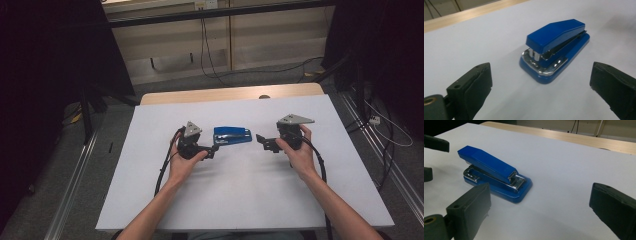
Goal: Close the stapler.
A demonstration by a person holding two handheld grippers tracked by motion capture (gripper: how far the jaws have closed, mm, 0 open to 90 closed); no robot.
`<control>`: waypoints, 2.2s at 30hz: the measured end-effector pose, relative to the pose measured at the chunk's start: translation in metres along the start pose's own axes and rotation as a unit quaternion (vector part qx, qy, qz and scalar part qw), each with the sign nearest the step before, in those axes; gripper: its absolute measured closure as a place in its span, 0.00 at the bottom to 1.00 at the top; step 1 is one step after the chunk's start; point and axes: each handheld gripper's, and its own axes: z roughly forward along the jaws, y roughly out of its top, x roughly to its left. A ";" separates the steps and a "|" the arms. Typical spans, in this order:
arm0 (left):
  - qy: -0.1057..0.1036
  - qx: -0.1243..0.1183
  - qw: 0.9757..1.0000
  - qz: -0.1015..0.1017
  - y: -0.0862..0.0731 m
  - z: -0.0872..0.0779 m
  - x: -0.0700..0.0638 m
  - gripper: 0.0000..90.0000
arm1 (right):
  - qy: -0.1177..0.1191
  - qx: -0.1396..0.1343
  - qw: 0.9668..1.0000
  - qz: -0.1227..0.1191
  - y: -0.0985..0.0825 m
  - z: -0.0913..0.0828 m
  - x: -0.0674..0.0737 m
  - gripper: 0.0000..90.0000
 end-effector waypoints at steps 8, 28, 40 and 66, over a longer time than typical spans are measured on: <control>0.006 0.006 1.000 -0.006 -0.006 -0.015 0.000 0.05 | -0.003 0.000 1.000 0.001 -0.004 -0.010 0.005 0.04; 0.037 -0.032 0.998 -0.037 -0.020 -0.066 -0.004 0.05 | -0.043 -0.009 0.999 -0.004 -0.019 -0.052 0.011 0.05; 0.036 -0.047 0.998 -0.027 -0.033 -0.091 -0.007 0.04 | -0.052 -0.025 0.998 -0.009 -0.030 -0.076 0.017 0.06; 0.067 -0.043 0.996 -0.032 -0.069 -0.142 -0.004 0.04 | -0.079 -0.037 0.996 0.003 -0.059 -0.119 0.008 0.05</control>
